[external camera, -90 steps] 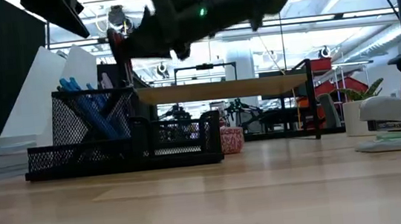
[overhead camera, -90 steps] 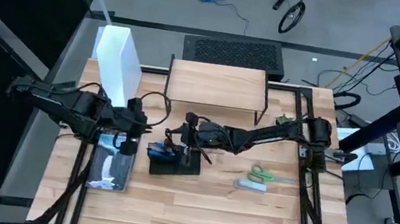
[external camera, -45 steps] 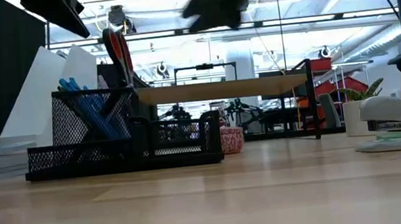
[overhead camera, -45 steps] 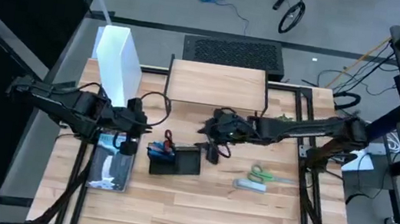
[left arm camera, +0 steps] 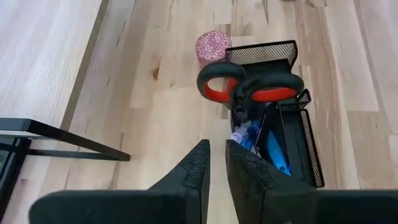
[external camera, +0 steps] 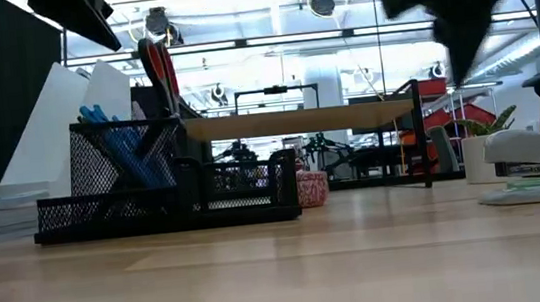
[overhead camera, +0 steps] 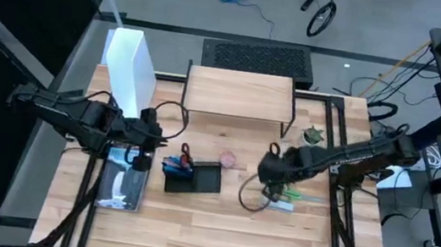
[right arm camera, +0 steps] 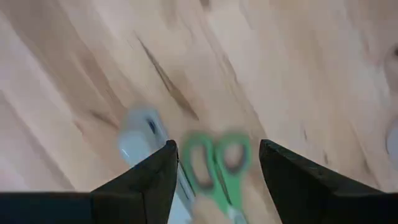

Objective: Stock shelves
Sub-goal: Put the green scissors into the desk organizer

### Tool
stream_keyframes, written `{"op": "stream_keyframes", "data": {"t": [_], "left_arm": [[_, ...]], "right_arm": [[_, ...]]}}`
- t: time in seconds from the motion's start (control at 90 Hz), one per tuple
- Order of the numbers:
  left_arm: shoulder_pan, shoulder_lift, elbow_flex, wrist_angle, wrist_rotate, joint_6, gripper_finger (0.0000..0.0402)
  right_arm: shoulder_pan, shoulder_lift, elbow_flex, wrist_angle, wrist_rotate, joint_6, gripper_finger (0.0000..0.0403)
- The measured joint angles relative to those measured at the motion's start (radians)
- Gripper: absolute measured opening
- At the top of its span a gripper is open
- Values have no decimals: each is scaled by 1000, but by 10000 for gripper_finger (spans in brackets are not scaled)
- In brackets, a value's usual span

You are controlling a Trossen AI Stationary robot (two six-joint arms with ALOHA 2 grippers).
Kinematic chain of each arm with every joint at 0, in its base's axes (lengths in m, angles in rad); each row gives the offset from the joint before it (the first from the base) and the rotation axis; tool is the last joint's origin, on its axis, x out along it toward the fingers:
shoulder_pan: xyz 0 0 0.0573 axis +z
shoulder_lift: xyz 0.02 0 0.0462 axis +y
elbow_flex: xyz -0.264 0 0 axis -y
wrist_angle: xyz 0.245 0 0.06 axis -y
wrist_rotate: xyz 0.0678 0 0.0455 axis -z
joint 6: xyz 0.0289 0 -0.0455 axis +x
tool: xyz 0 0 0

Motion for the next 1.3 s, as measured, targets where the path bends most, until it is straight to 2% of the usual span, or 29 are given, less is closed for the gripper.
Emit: {"op": "stream_keyframes", "data": {"t": [0.289, 0.456, 0.567, 1.122, 1.3], "left_arm": [[0, 0, 0, -1, 0, 0, 38], [0, 0, 0, -1, 0, 0, 38], [0, 0, 0, -1, 0, 0, 38], [0, 0, 0, -1, 0, -1, 38], [0, 0, 0, -1, 0, -2, 38]], "right_arm": [[64, 0, -175, 50, -1, -94, 191], [97, 0, -253, 173, -4, -126, 161], [120, 0, -295, 249, -6, -142, 157], [144, -5, -471, 497, 2, -153, 155], [144, -5, -487, 503, 9, -154, 122]]}}
